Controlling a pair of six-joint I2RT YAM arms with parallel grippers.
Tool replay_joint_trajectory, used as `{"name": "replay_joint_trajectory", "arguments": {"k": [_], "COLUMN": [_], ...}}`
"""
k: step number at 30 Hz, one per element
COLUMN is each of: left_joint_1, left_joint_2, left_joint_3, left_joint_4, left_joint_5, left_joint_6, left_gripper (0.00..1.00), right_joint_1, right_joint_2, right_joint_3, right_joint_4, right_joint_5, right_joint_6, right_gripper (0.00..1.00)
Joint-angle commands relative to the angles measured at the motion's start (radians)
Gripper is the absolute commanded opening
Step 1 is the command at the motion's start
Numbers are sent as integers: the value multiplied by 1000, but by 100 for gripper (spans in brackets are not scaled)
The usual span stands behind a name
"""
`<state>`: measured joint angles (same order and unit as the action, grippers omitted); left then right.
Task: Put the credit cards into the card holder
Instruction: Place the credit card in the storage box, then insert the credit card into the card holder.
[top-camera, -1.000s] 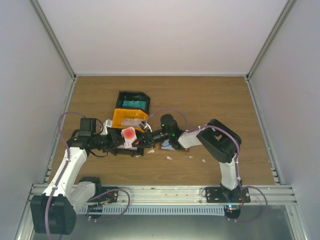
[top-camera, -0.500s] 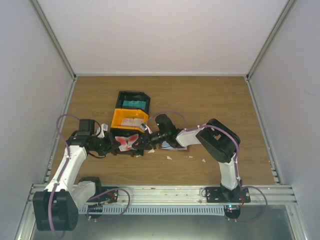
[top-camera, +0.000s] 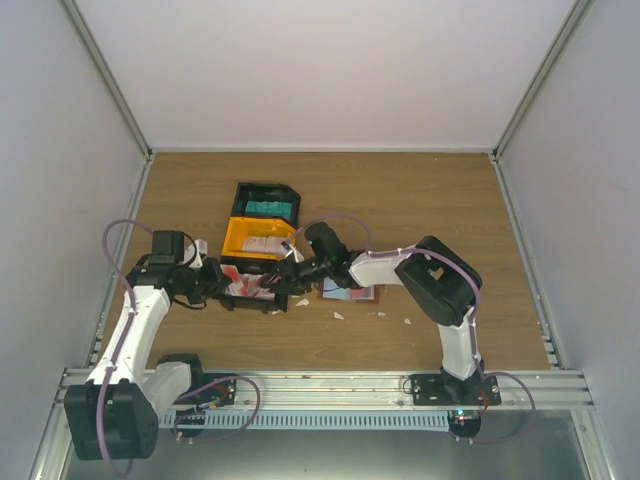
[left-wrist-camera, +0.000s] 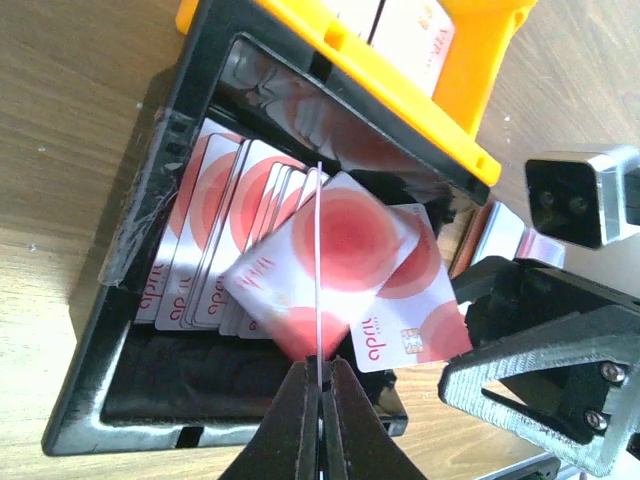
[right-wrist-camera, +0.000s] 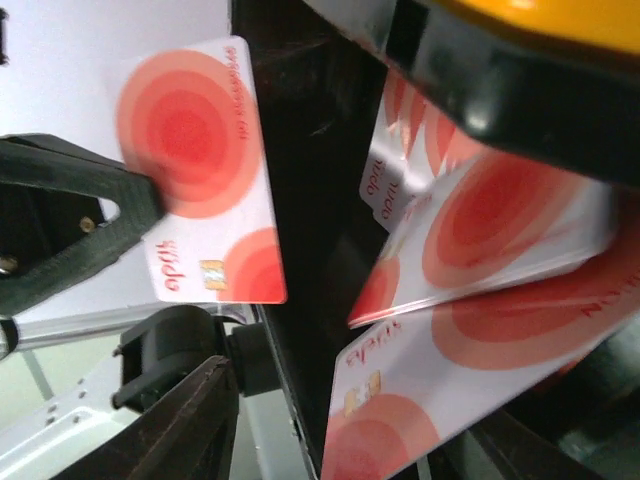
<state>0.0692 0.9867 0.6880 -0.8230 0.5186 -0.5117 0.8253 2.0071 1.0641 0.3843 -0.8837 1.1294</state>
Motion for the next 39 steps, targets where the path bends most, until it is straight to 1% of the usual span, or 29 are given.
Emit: {"name": "replay_joint_trajectory", "arguments": {"k": [1, 6, 10, 12, 15, 21, 25, 26, 29, 32, 34, 37, 39], "left_joint_1": [7, 7, 5, 5, 4, -4, -42, -57, -151, -276, -364, -482, -559], "left_joint_2": [-24, -37, -49, -51, -57, -60, -60, -59, -49, -12, 31, 114, 187], "left_joint_3": [62, 96, 98, 101, 113, 118, 110, 107, 88, 70, 73, 86, 123], "left_joint_4": [-55, -42, 1, 8, 17, 36, 95, 117, 212, 325, 397, 504, 525], "left_joint_5": [-21, 43, 146, 155, 157, 193, 248, 260, 279, 262, 225, 173, 102], "left_joint_6": [45, 72, 78, 75, 73, 73, 54, 43, -9, -76, -124, -159, -152], "left_gripper": [0, 0, 0, 0, 0, 0, 0, 0, 0, 0, 0, 0, 0], "right_joint_1": [0, -1, -3, -3, -3, 0, -4, -9, -34, -73, -110, -167, -200], "right_joint_2": [-77, -175, -249, -279, -297, -307, -369, -391, -465, -553, -620, -696, -733], "right_joint_3": [14, -14, -33, -39, -37, -28, -49, -61, -128, -214, -264, -318, -339], "right_joint_4": [-129, -266, -377, -418, -457, -468, -492, -489, -435, -358, -339, -376, -450], "right_joint_5": [78, 195, 312, 355, 402, 408, 512, 528, 535, 513, 518, 556, 621], "right_joint_6": [-113, -203, -273, -309, -341, -379, -397, -399, -397, -381, -370, -362, -369], "right_gripper": [52, 63, 68, 71, 73, 72, 71, 71, 72, 72, 72, 72, 70]}}
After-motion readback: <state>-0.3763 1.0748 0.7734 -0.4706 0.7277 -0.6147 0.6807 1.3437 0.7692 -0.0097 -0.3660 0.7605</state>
